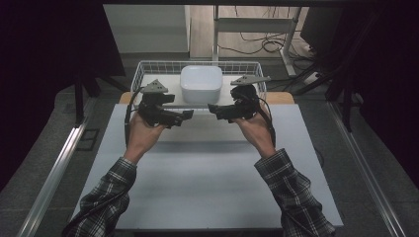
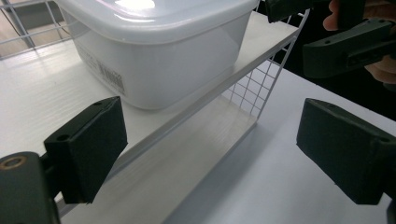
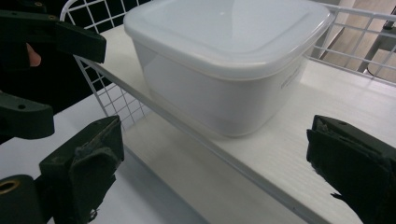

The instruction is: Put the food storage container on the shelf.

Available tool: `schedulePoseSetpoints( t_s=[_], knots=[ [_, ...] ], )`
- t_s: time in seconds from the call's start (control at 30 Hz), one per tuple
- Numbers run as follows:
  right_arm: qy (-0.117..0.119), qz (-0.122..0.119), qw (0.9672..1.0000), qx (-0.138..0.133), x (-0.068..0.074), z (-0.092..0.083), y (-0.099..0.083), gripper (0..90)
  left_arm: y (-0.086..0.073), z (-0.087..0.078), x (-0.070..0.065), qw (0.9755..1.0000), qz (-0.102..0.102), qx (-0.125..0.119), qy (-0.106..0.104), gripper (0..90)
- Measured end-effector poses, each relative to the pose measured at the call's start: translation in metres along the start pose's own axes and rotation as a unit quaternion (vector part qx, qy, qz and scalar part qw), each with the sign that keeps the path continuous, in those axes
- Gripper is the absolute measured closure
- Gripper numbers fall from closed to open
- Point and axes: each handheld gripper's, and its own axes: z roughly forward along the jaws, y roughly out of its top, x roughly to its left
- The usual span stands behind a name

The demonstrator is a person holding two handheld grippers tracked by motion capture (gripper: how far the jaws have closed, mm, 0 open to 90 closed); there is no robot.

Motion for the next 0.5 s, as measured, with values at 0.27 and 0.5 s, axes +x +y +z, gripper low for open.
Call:
schedulePoseSetpoints(
  t_s=[0.27,0.5],
  knots=[
    [0.004,-0.012,0.9999,0.005,0.004,-0.002,-0.009,3.9,-0.013,0.001,-0.001,0.9999,-0.003,-0.002,-0.013,7.6],
    [0.005,-0.021,0.9997,0.011,0.007,-0.004,-0.017,3.8,-0.024,0.002,-0.006,0.9997,-0.001,-0.002,-0.026,5.9]
  ],
)
